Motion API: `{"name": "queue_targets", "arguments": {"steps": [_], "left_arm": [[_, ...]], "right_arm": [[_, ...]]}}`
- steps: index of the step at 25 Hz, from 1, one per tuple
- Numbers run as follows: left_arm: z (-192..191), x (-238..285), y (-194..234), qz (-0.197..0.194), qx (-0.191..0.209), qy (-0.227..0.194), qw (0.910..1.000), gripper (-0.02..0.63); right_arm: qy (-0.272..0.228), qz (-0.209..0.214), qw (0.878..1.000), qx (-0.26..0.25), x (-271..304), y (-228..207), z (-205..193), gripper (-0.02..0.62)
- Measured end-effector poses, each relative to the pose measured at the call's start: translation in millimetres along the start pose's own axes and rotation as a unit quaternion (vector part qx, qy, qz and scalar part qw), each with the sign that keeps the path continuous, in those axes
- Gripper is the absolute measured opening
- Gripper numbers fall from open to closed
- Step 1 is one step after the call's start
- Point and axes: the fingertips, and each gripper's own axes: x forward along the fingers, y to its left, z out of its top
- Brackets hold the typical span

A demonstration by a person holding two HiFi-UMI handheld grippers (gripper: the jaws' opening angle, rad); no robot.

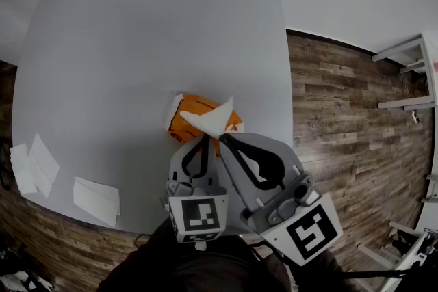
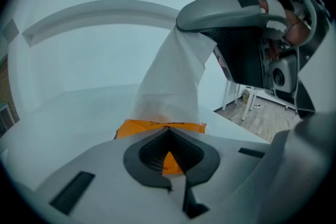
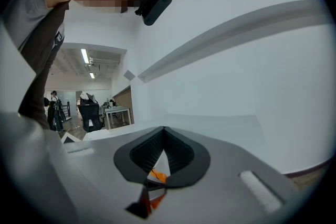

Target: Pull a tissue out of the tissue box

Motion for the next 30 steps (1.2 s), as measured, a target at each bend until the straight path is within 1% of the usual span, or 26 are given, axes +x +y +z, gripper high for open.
{"name": "queue_targets", "arguments": {"steps": [7,12,25,30], "left_arm": [[0,-5,-4,0.005,0.007,0.002,1.0000,0.000],[3,-11,-7,-0.002,0.013,-0.005,0.9999,0.000],[17,-23,-15,0.000,0.015,-0.023,0.9996,0.000],[28,-30,-16,0.004,0.015,-0.033,0.9994,0.000]], "right_arm": [[-0.015,0.000,1.000,-0.011,-12,6,17,0.002],[-0.025,0.000,0.999,-0.022,-17,14,29,0.002],[-0.051,-0.003,0.998,-0.049,-37,27,63,0.002],[-0.057,-0.001,0.997,-0.056,-41,31,75,0.002]]}}
